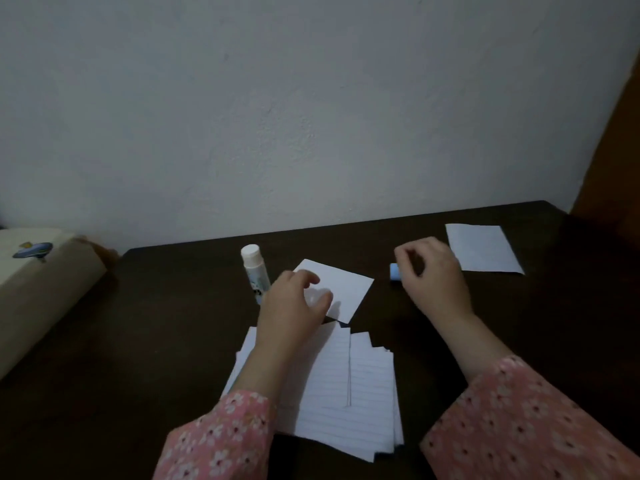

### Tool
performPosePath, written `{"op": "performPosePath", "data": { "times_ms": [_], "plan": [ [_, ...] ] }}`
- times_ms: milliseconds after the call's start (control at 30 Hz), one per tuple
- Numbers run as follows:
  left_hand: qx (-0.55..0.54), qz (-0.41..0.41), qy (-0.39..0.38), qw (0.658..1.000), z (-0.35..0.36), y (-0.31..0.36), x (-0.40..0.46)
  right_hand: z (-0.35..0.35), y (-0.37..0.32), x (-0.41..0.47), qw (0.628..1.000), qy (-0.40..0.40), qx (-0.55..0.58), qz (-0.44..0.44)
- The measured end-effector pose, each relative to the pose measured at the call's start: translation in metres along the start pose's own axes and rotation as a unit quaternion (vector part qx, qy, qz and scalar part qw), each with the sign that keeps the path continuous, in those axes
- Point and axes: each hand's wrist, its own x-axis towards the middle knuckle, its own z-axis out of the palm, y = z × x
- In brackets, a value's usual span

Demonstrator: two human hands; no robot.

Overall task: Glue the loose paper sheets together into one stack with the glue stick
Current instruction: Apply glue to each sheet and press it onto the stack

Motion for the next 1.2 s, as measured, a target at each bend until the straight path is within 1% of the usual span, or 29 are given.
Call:
{"op": "performPosePath", "data": {
  "times_ms": [67,167,233,300,400,500,600,667,733,800,867,933,1000,1033,1067,1133,1167,1200],
  "plan": [
    [0.042,-0.025,-0.019,0.999,0.01,0.001,0.0,-0.013,0.024,0.007,0.995,0.0,-0.055,0.079],
    [0.107,-0.063,-0.068,0.99,0.018,-0.001,0.008,-0.023,0.052,0.012,0.975,-0.032,-0.134,0.177],
    [0.12,-0.076,-0.091,0.986,0.021,0.001,0.013,-0.028,0.063,0.014,0.959,-0.06,-0.18,0.21],
    [0.135,-0.08,-0.099,0.983,0.024,0.005,0.014,-0.03,0.069,0.015,0.947,-0.084,-0.218,0.223],
    [0.165,-0.073,-0.098,0.979,0.026,0.014,0.013,-0.03,0.071,0.015,0.944,-0.082,-0.235,0.215],
    [0.17,-0.078,-0.098,0.977,0.028,0.02,0.013,-0.026,0.073,0.014,0.944,-0.092,-0.245,0.2],
    [0.173,-0.09,-0.106,0.975,0.031,0.02,0.014,-0.025,0.074,0.014,0.94,-0.109,-0.252,0.203],
    [0.184,-0.09,-0.104,0.973,0.031,0.02,0.014,-0.025,0.072,0.014,0.939,-0.108,-0.256,0.202],
    [0.193,-0.093,-0.102,0.972,0.031,0.02,0.014,-0.025,0.067,0.013,0.945,-0.087,-0.244,0.199],
    [0.203,-0.099,-0.102,0.969,0.031,0.022,0.013,-0.024,0.061,0.011,0.959,-0.045,-0.213,0.178],
    [0.215,-0.1,-0.106,0.966,0.029,0.024,0.012,-0.024,0.052,0.008,0.976,0.01,-0.169,0.14],
    [0.219,-0.099,-0.117,0.963,0.026,0.026,0.011,-0.023,0.038,0.006,0.984,0.06,-0.136,0.096],
    [0.217,-0.093,-0.121,0.964,0.023,0.025,0.01,-0.019,0.02,0.004,0.989,0.087,-0.109,0.048],
    [0.203,-0.087,-0.11,0.969,0.022,0.023,0.01,-0.016,0.012,0.003,0.992,0.085,-0.092,0.023],
    [0.166,-0.083,-0.086,0.979,0.019,0.02,0.01,-0.012,0.003,0.001,0.995,0.071,-0.076,-0.001],
    [0.034,-0.092,-0.018,0.995,0.012,0.014,0.012,-0.002,-0.009,-0.003,0.998,0.022,-0.053,-0.034],
    [-0.045,-0.101,0.012,0.994,0.008,0.012,0.013,0.003,-0.012,-0.004,0.998,-0.001,-0.047,-0.042],
    [-0.124,-0.111,0.037,0.985,0.004,0.01,0.013,0.007,-0.012,-0.004,0.998,-0.018,-0.042,-0.044]
  ]
}}
